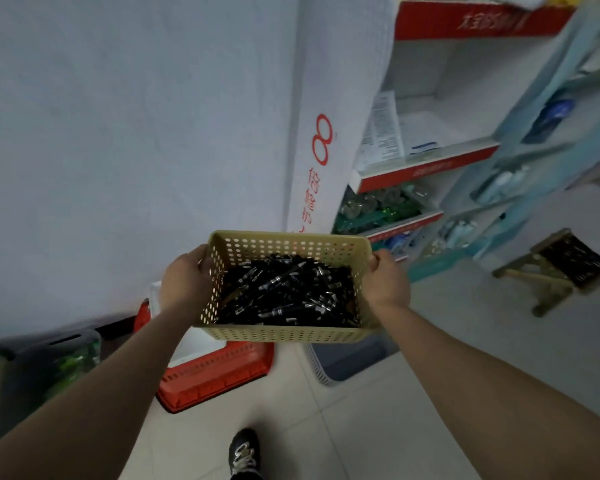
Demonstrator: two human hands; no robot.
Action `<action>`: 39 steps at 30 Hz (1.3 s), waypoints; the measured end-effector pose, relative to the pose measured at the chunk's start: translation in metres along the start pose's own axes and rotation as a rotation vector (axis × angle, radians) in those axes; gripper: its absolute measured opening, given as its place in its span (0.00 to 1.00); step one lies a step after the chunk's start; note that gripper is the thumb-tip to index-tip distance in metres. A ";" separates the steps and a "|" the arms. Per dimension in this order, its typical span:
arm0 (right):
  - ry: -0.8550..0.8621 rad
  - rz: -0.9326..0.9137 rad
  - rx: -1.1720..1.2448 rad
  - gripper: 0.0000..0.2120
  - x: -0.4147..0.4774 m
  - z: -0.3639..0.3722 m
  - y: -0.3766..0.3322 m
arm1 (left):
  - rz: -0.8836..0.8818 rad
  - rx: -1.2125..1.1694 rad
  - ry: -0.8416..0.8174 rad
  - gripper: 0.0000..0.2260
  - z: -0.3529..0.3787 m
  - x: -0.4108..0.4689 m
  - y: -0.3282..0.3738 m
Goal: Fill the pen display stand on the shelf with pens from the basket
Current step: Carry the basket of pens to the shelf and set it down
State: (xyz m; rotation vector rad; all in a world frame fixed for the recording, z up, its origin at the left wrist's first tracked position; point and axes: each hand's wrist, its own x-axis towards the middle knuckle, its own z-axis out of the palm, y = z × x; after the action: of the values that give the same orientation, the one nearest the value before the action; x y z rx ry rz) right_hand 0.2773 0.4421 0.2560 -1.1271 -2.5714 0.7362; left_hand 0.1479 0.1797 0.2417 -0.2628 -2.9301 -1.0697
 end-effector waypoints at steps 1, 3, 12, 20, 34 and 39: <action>0.018 0.026 -0.007 0.12 -0.003 -0.011 0.011 | 0.016 -0.017 -0.016 0.13 0.004 -0.006 0.013; 0.054 0.073 -0.024 0.13 -0.008 -0.034 0.034 | 0.057 -0.025 -0.050 0.13 0.014 -0.017 0.039; 0.206 0.301 -0.033 0.12 -0.020 -0.120 0.129 | 0.281 -0.087 -0.209 0.14 0.075 -0.044 0.152; 0.344 0.536 -0.012 0.12 -0.028 -0.178 0.209 | 0.518 -0.094 -0.374 0.13 0.139 -0.058 0.246; 0.534 0.823 0.022 0.12 -0.046 -0.306 0.406 | 0.700 -0.084 -0.574 0.15 0.304 -0.165 0.451; 0.593 0.909 0.016 0.11 -0.052 -0.353 0.479 | 0.794 -0.128 -0.628 0.14 0.362 -0.213 0.525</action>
State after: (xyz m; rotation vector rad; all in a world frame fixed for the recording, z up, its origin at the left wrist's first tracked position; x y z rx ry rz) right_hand 0.7509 0.8036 0.2972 -2.1326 -1.5042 0.4507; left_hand 0.4590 0.7741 0.2848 -1.8542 -2.6697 -1.1436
